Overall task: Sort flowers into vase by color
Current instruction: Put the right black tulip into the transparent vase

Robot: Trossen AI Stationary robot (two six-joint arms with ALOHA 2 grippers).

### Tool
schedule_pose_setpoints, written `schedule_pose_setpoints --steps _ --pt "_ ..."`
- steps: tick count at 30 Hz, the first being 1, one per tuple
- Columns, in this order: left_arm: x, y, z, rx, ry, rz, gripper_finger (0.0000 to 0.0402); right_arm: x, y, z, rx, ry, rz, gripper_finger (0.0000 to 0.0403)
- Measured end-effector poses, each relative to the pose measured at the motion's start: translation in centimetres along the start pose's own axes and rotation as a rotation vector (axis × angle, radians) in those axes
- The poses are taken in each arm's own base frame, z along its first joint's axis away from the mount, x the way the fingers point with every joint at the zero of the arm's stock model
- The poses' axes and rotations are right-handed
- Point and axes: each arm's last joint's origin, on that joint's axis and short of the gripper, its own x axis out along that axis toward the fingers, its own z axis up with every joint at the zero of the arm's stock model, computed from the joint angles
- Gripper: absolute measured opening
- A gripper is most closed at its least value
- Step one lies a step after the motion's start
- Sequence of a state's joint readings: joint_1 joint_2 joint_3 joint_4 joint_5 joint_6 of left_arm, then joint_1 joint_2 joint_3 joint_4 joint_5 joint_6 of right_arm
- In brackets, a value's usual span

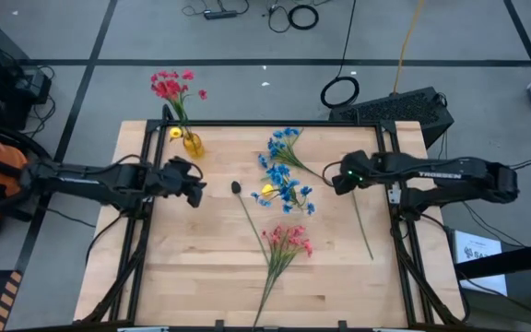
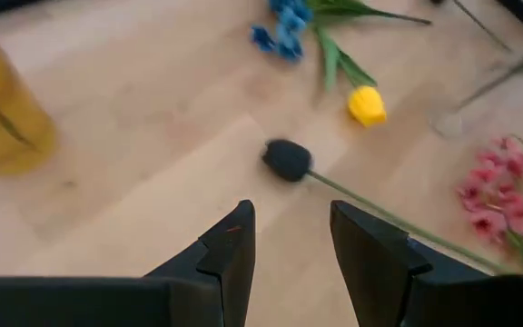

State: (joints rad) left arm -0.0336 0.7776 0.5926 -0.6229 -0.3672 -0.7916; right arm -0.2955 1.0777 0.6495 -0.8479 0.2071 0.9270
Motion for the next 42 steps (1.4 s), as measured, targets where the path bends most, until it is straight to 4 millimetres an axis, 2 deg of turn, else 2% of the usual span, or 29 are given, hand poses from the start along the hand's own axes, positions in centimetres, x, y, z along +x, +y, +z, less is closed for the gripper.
schedule_pose_setpoints --steps 5,14,19,23,26,29,31,34,39,42 --pt "0.4 -1.7 -0.8 -0.026 0.029 -0.069 0.0150 1.4 -0.6 0.1 -0.003 0.099 -0.118 0.0166" --pt "0.7 -3.6 -2.8 -0.094 0.110 -0.109 0.0150 2.9 -0.1 0.0 -0.072 0.198 -0.119 0.0128" --pt "0.9 -4.7 -4.0 -0.117 0.149 -0.128 0.0150 4.2 -0.4 -0.7 -0.057 0.228 -0.081 0.0117" --pt "1.2 -5.5 -4.9 -0.146 0.154 -0.130 0.0150 5.5 -1.5 -1.9 -0.049 0.247 -0.100 0.0109" --pt "1.5 -6.2 -5.5 -0.163 0.156 -0.141 0.0150 6.0 -1.9 -2.4 -0.055 0.255 -0.084 0.0085" --pt "1.8 -6.8 -6.1 -0.173 0.166 -0.152 0.0150 6.1 -1.9 -2.5 -0.075 0.263 -0.068 0.0039" --pt "1.9 -7.3 -6.4 -0.171 0.168 -0.174 0.0150 5.8 -1.8 -2.4 -0.096 0.245 -0.030 0.0012" --pt "2.2 -7.8 -6.9 -0.160 0.174 -0.190 0.0150 4.8 -1.9 -2.3 -0.097 0.224 0.044 0.0010" --pt "2.6 -8.0 -7.7 -0.127 0.211 -0.176 0.0150 0.9 -1.3 -1.3 -0.150 0.056 0.243 0.0003" --pt "2.8 -8.0 -7.9 -0.021 0.232 -0.177 0.0150 -2.4 -1.1 -0.4 -0.227 -0.112 0.395 0.0003"
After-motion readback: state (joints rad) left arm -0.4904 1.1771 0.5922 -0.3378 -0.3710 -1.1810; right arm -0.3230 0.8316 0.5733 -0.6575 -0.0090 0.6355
